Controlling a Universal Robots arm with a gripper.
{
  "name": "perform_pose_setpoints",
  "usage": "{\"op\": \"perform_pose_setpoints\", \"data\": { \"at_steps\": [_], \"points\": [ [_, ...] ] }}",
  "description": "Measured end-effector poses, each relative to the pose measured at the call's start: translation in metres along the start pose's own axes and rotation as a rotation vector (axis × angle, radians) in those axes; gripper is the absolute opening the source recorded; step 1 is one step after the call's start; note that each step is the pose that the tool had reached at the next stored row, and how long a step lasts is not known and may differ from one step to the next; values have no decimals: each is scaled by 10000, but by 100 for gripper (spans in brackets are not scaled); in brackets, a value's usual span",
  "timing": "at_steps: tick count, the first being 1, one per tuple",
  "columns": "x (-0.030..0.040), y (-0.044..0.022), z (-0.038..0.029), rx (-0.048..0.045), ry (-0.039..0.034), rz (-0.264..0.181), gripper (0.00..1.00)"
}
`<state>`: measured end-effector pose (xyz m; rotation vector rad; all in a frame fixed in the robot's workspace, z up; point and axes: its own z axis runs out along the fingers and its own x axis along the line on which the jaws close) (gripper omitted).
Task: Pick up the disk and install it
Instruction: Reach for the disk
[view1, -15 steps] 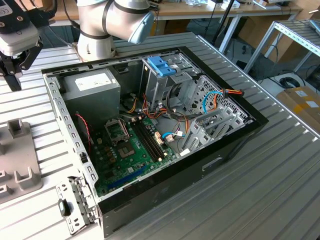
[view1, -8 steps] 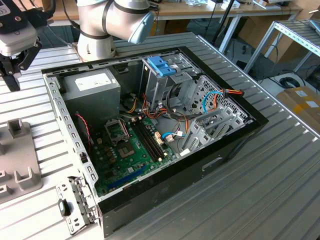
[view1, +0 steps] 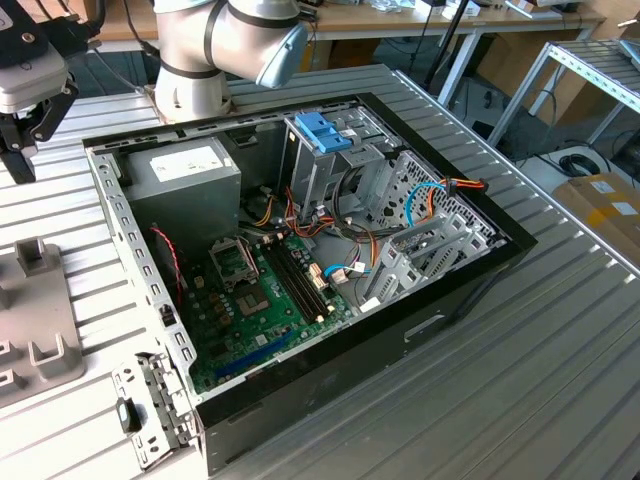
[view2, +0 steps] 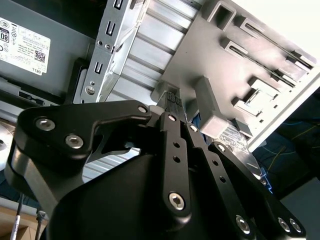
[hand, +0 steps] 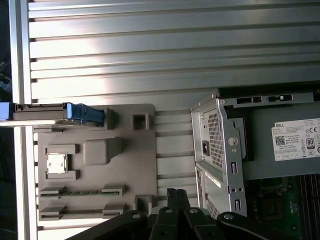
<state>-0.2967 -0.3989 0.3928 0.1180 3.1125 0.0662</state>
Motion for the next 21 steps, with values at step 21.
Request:
{"op": "perform_pose_setpoints", "data": {
  "at_steps": [21],
  "points": [
    [96,-7,-3,0,1,0,10]
  ]
}}
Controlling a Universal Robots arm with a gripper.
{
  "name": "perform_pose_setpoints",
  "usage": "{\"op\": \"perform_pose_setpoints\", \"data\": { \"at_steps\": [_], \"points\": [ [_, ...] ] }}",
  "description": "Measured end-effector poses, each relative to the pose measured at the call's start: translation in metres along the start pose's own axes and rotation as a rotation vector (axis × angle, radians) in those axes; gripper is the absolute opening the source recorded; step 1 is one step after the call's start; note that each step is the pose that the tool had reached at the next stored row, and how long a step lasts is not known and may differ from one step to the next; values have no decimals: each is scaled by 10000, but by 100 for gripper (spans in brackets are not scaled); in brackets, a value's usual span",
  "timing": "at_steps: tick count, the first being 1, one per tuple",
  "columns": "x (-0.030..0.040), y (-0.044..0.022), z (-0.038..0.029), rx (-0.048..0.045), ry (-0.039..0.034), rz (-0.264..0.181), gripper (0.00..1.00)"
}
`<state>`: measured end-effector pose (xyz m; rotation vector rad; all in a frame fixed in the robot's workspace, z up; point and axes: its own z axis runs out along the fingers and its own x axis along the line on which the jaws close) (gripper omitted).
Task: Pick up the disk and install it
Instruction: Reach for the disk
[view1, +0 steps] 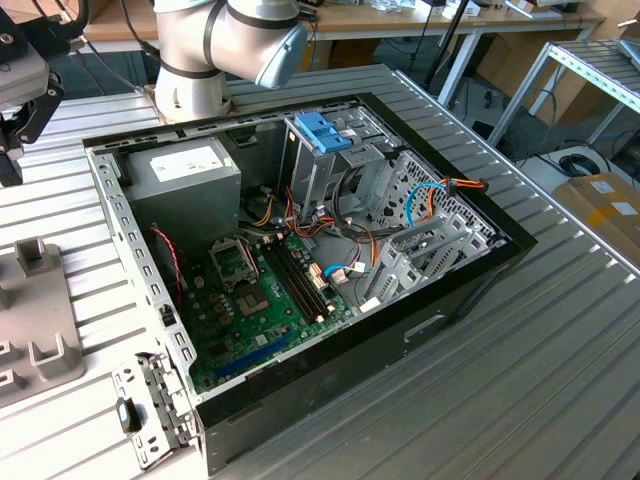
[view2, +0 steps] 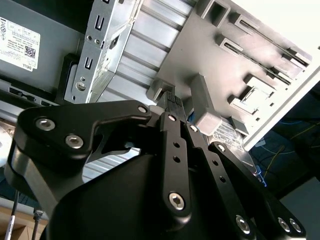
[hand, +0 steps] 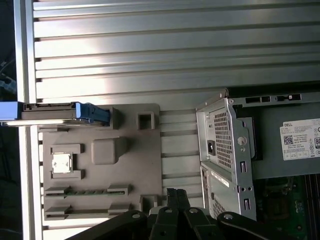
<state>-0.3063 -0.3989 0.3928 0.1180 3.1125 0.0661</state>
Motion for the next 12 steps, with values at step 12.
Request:
{"op": "perform_pose_setpoints", "data": {
  "at_steps": [12],
  "points": [
    [31,-2,0,0,-1,0,10]
  ]
}}
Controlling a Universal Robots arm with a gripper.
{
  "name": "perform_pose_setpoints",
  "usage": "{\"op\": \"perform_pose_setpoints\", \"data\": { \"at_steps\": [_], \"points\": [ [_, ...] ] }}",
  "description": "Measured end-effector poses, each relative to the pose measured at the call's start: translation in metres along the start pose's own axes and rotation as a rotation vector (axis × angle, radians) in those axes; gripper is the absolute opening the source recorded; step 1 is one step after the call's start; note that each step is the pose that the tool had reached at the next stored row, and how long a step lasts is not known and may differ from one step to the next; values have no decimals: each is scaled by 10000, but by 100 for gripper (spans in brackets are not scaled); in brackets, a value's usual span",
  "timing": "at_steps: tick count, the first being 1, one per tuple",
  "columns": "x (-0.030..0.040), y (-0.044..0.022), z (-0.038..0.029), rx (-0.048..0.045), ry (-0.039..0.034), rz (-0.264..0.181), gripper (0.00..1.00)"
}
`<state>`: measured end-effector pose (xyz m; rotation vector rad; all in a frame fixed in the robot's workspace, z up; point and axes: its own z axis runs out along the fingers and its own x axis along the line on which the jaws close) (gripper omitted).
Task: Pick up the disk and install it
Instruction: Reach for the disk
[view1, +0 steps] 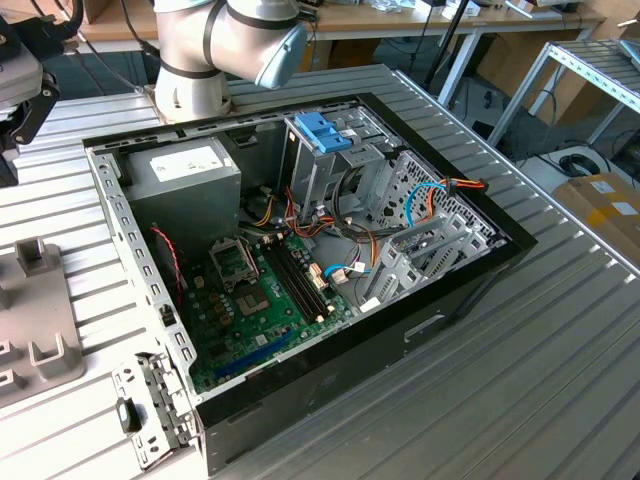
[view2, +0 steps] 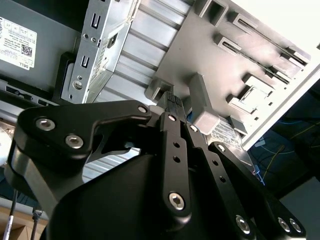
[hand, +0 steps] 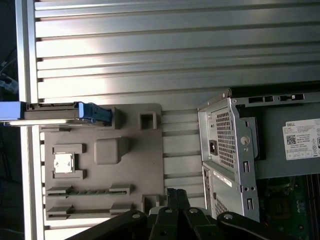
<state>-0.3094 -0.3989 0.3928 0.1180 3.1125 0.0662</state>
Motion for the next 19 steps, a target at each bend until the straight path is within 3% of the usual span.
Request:
{"op": "perform_pose_setpoints", "data": {
  "at_steps": [6,10,19],
  "points": [
    [13,-1,0,0,1,0,10],
    [81,-6,-2,0,0,0,10],
    [104,-8,-2,0,0,0,10]
  ]
}}
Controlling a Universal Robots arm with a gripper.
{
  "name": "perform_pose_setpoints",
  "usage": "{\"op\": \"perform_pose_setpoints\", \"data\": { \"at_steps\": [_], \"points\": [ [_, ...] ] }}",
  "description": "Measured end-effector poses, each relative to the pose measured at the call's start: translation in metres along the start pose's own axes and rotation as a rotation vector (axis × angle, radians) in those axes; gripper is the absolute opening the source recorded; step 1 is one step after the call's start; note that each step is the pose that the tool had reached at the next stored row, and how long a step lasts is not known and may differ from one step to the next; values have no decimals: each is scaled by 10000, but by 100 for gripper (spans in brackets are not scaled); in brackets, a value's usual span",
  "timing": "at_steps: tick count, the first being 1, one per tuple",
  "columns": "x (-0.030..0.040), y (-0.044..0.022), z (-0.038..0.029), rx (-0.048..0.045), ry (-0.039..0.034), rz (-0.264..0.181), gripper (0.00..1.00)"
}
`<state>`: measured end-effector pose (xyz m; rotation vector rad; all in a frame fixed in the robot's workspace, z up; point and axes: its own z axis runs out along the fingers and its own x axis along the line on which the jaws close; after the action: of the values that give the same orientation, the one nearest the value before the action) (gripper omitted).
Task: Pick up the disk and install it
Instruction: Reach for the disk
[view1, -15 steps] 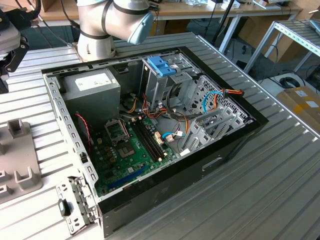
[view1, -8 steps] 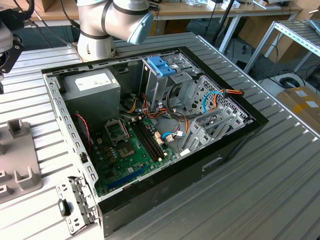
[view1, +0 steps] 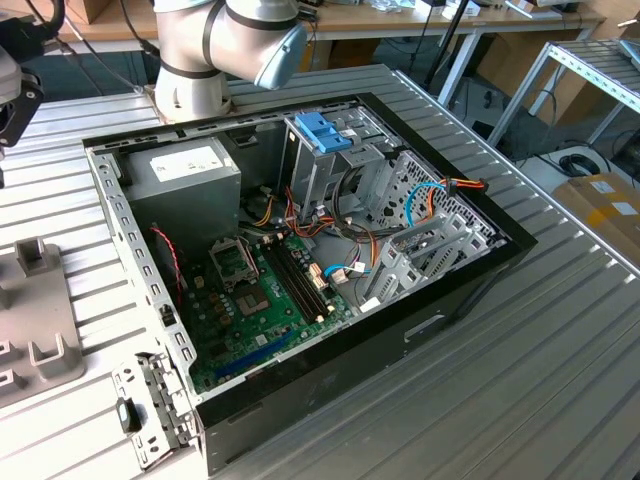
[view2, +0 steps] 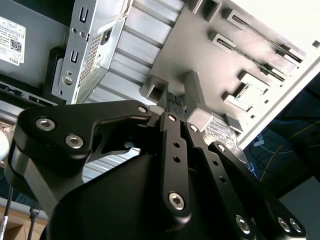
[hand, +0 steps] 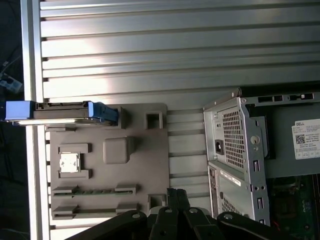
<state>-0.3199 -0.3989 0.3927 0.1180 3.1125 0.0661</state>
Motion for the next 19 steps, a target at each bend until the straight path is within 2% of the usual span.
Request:
{"op": "perform_pose_setpoints", "data": {
  "at_steps": [19],
  "points": [
    [45,-3,-1,0,0,0,10]
  ]
}}
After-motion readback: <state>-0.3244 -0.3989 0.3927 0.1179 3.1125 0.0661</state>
